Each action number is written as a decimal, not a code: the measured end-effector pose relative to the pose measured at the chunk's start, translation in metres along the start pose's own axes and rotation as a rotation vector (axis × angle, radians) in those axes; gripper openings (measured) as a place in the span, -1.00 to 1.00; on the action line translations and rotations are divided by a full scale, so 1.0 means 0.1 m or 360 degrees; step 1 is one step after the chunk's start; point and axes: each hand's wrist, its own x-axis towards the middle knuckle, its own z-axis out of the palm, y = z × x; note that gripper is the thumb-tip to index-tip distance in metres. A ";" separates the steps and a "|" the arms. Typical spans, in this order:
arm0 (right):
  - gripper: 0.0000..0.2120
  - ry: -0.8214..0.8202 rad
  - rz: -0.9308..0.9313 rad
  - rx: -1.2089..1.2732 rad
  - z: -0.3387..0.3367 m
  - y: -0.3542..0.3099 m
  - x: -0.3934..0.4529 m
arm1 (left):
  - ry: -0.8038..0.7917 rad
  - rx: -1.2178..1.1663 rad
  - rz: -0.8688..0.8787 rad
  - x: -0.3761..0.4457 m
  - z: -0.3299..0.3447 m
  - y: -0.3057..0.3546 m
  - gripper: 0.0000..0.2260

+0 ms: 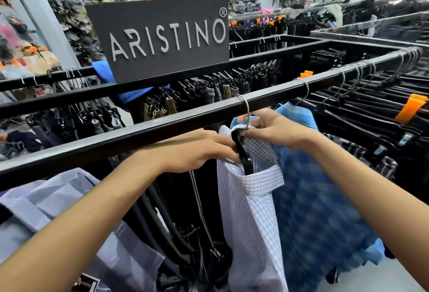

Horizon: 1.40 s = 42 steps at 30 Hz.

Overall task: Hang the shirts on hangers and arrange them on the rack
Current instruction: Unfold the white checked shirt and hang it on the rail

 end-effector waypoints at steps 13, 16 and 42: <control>-0.79 0.0416 -0.0405 -0.1055 0.11 0.08 0.00 | 0.0286 0.0458 -0.0118 -0.13 0.23 -0.08 -0.73; -0.88 0.0433 -0.0566 -0.1152 0.20 0.09 0.02 | 0.0476 0.0227 -0.0240 -0.09 0.22 -0.05 -0.83; -0.46 0.0144 0.0046 -0.1550 0.41 -0.38 -0.96 | 0.0137 -0.0586 -0.0248 0.37 0.18 -0.36 -0.76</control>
